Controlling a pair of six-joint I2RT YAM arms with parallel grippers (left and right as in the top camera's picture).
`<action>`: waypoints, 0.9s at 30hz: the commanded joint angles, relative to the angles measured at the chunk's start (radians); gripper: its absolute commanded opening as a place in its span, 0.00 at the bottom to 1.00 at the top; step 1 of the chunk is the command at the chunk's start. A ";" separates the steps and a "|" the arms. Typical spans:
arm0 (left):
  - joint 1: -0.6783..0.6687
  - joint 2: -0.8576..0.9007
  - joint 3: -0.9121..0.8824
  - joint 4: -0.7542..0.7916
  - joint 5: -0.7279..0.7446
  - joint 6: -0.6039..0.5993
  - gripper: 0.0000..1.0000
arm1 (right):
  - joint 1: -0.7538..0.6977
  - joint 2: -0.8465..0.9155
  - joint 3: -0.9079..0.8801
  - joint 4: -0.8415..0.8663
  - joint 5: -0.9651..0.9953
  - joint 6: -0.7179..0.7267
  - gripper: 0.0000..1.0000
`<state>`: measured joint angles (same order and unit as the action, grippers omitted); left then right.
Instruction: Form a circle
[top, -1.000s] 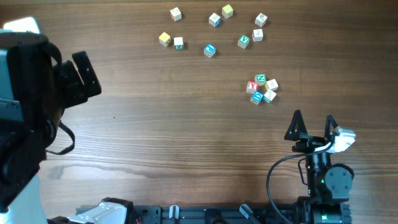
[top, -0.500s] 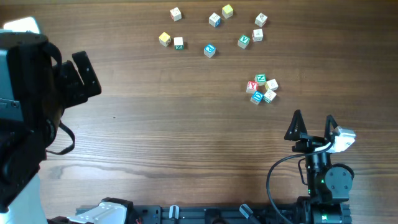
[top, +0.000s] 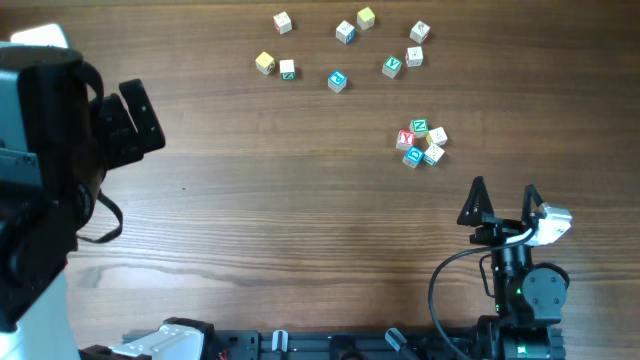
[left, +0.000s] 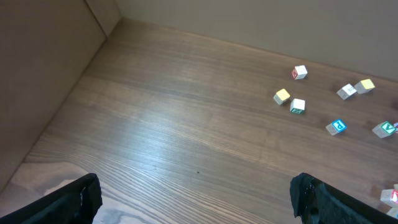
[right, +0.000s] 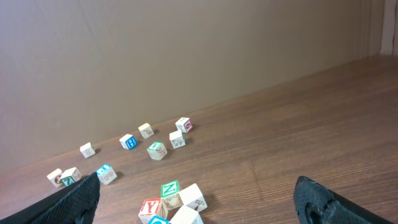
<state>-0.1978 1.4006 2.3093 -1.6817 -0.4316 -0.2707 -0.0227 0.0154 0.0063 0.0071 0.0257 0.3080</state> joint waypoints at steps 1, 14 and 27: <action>0.006 -0.053 0.000 0.017 0.014 0.002 1.00 | 0.003 -0.011 -0.001 0.000 -0.017 -0.017 1.00; 0.068 -0.642 -0.939 0.642 0.148 0.003 1.00 | 0.003 -0.005 -0.001 0.000 -0.017 -0.017 1.00; 0.117 -1.175 -1.807 1.228 0.293 0.002 1.00 | 0.003 -0.004 -0.001 0.000 -0.017 -0.017 1.00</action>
<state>-0.0883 0.2932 0.6308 -0.5663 -0.1722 -0.2703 -0.0227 0.0158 0.0063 0.0044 0.0223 0.3080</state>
